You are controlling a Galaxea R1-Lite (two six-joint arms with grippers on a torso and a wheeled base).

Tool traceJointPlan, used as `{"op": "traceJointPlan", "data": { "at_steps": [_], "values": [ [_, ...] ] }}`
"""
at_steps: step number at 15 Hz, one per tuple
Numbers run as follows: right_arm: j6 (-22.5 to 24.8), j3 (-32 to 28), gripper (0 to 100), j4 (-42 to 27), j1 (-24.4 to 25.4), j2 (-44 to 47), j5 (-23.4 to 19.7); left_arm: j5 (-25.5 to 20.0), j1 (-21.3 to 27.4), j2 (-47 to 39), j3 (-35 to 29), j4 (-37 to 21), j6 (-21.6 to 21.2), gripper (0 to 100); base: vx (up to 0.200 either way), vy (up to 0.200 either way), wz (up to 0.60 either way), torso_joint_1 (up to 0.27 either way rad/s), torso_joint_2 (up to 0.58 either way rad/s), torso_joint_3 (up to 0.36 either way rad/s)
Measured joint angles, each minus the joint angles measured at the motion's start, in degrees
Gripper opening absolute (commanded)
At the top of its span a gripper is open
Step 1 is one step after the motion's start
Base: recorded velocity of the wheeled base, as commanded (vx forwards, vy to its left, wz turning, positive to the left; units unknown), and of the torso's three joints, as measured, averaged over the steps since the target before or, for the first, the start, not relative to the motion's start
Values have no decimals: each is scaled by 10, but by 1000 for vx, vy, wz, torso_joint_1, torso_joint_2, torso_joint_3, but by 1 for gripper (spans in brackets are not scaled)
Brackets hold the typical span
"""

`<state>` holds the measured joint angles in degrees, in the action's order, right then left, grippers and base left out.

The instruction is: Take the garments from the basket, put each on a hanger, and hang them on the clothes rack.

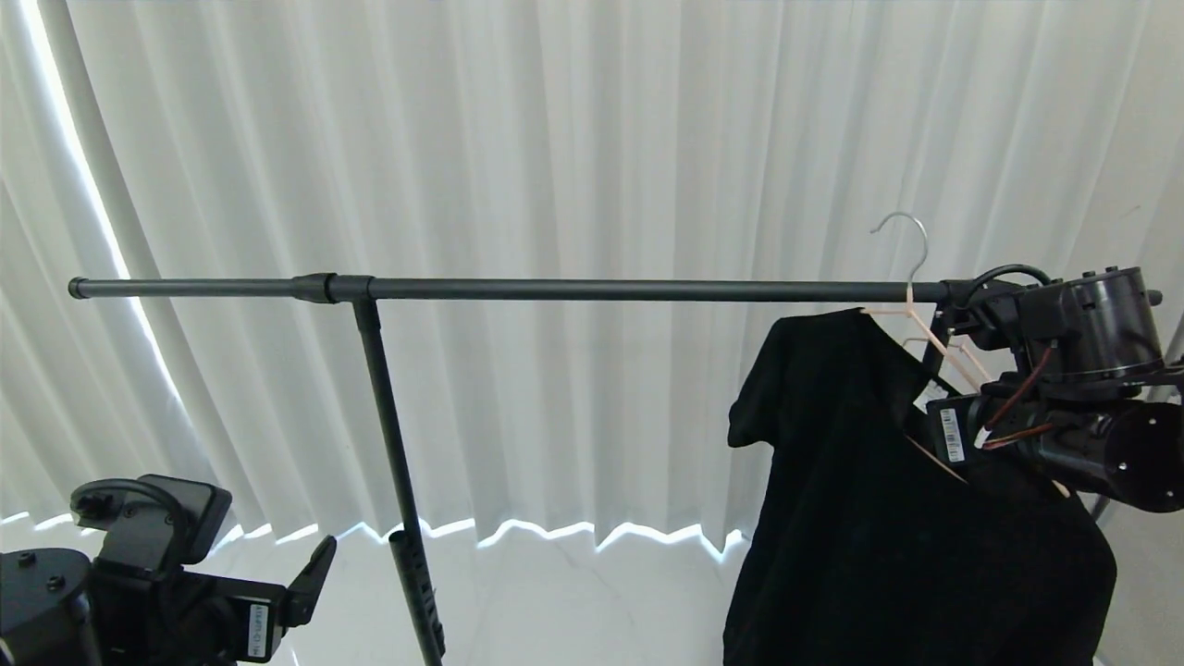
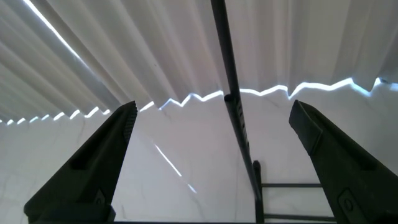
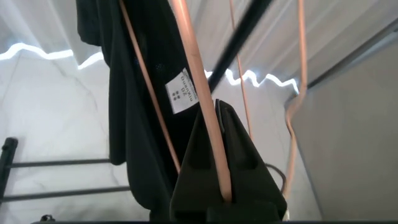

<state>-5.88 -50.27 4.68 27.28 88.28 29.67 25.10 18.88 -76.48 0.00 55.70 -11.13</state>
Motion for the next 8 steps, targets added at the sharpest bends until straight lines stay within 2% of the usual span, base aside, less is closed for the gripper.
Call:
{"op": "traceJointPlan", "data": {
  "at_steps": [2,8],
  "values": [
    [1,1,0,-1,2,2,0,0,4,0,0,0,0,100,200,0,0,0,2,2],
    [0,2,0,0,6,20,-1,0,5,0,0,0,-1,100,0,0,0,0,0,0]
  ]
}}
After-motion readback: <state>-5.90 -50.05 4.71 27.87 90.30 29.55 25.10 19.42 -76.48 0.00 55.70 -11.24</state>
